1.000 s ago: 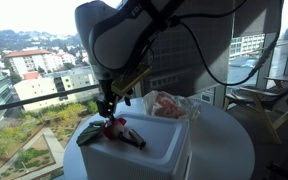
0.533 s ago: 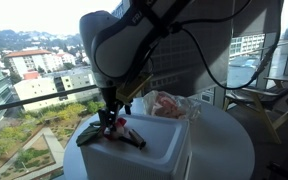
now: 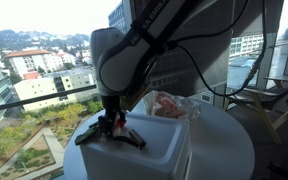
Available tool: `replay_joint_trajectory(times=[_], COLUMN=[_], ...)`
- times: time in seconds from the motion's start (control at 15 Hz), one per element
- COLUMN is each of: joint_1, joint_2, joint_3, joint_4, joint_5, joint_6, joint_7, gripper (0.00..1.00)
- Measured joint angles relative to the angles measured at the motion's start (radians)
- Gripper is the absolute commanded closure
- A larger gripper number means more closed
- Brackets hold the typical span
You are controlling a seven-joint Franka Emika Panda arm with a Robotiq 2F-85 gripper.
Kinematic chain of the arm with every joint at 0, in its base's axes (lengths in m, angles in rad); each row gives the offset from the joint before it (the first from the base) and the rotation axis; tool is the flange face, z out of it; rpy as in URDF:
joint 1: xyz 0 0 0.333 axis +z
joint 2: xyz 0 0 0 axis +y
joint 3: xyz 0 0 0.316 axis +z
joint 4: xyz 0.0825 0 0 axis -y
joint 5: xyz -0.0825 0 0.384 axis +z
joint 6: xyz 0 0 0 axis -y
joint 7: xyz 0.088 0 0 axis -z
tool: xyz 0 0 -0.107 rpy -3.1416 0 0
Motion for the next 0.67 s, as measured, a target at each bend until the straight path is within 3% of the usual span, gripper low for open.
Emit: replay_joint_trajectory(times=[0.13, 0.6, 0.67], joint_1=[-0.017, -0.046, -0.047], joint_2=[0.017, 0.029, 0.026], joint_3=[0.010, 0.032, 0.034], joint_4=[0.000, -0.008, -0.010], joint_5=[0.034, 0.078, 0.080], joint_6=[0.013, 0.015, 0.015], joint_7=[-0.056, -0.152, -0.158], gripper=[0.30, 0.85, 0.88])
